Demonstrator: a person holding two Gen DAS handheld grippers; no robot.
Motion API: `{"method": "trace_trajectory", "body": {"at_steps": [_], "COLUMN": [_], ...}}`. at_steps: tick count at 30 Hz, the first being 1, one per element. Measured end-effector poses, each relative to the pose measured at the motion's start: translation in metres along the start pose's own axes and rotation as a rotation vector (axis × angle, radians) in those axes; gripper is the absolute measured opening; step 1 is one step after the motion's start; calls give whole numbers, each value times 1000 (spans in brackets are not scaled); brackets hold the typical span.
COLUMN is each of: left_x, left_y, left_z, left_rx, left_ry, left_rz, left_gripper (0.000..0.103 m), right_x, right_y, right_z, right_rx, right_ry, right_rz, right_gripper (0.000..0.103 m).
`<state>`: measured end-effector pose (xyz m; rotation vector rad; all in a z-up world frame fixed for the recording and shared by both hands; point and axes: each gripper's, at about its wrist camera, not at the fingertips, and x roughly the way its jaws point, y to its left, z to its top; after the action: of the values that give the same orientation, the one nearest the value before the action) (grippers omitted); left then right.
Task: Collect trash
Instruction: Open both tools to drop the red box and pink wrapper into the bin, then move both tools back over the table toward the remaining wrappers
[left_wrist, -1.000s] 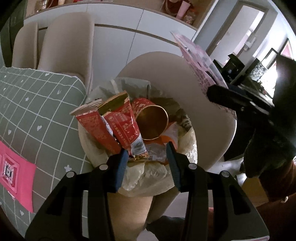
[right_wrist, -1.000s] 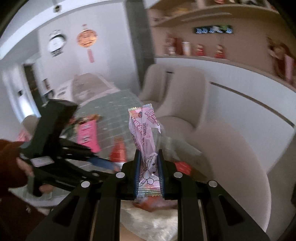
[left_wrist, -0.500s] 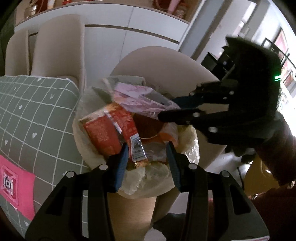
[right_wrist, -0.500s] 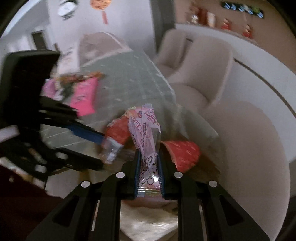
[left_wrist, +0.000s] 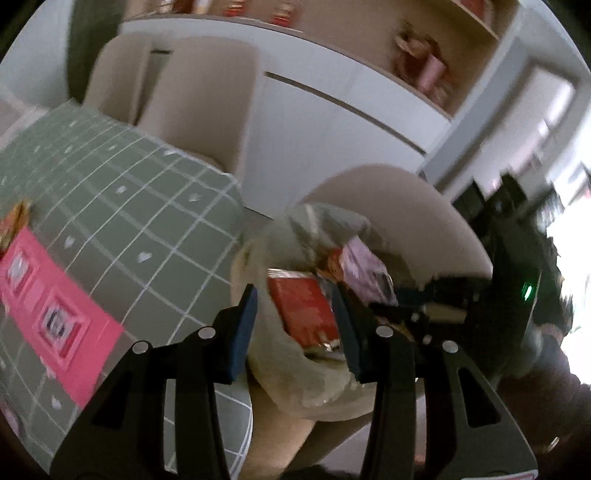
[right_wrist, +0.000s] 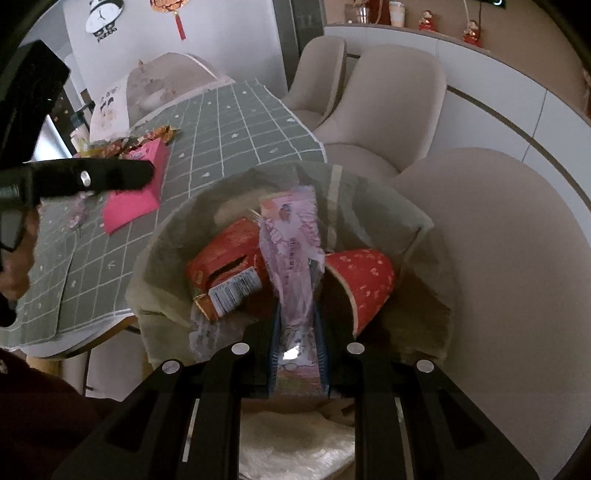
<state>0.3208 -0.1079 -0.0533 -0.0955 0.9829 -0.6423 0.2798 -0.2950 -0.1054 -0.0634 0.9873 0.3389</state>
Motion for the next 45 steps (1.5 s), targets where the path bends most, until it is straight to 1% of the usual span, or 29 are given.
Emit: {"method": "trace_trajectory", "body": {"at_steps": [1, 2, 6, 8, 10, 11, 12, 14, 16, 21, 25, 30, 31, 34, 37, 39, 41, 42, 45], "left_x": [-3, -6, -28, -43, -56, -61, -66, -76, -86, -103, -118, -147, -155, -173, -180, -179, -175, -174, -174], "left_y": [7, 12, 27, 34, 43, 48, 53, 67, 83, 122, 152, 194, 208, 242, 274, 286, 295, 298, 299], "left_z": [0, -4, -14, -21, -29, -31, -35, -42, -51, -72, -89, -114, -121, -137, -149, -151, -149, -148, -149], "left_rx": [-46, -71, -96, -102, -117, -125, -134, -157, -179, -237, -276, -341, -375, -466, -524, -528, -531, -549, -610], "left_ry": [-11, -21, -73, -108, -138, -147, -158, -175, -185, -186, -197, -254, -271, -300, -279, -263, -217, -204, -232], "left_rz": [7, 16, 88, 130, 154, 164, 177, 194, 212, 245, 276, 368, 400, 458, 439, 427, 417, 410, 351], "left_gripper": [40, 40, 40, 40, 40, 40, 40, 40, 40, 40, 40, 40, 40, 40, 40, 40, 40, 40, 40], "right_x": [6, 11, 30, 31, 25, 23, 19, 9, -1, -23, -46, -56, -56, -47, -31, -17, -6, -2, 11], "right_y": [1, 0, -2, 0, 3, 5, 8, 12, 18, 34, 51, 84, 96, 125, 150, 167, 182, 188, 203], "right_z": [1, -2, -3, -2, 0, 1, 1, 1, 0, 3, 9, 21, 25, 34, 44, 50, 55, 56, 60], "right_rx": [9, 17, 53, 69, 82, 83, 85, 90, 103, 130, 157, 163, 152, 126, 117, 107, 87, 77, 53], "right_ry": [12, 19, 53, 44, 10, -1, -13, -48, -73, -113, -169, -197, -206, -218, -208, -186, -169, -164, -150], "right_rz": [-7, -8, -24, -35, -57, -64, -71, -92, -106, -147, -154, -135, -123, -91, -62, -44, -24, -17, 2], "right_gripper": [18, 18, 18, 18, 20, 26, 29, 40, 45, 46, 46, 46, 46, 46, 46, 46, 46, 46, 46]}}
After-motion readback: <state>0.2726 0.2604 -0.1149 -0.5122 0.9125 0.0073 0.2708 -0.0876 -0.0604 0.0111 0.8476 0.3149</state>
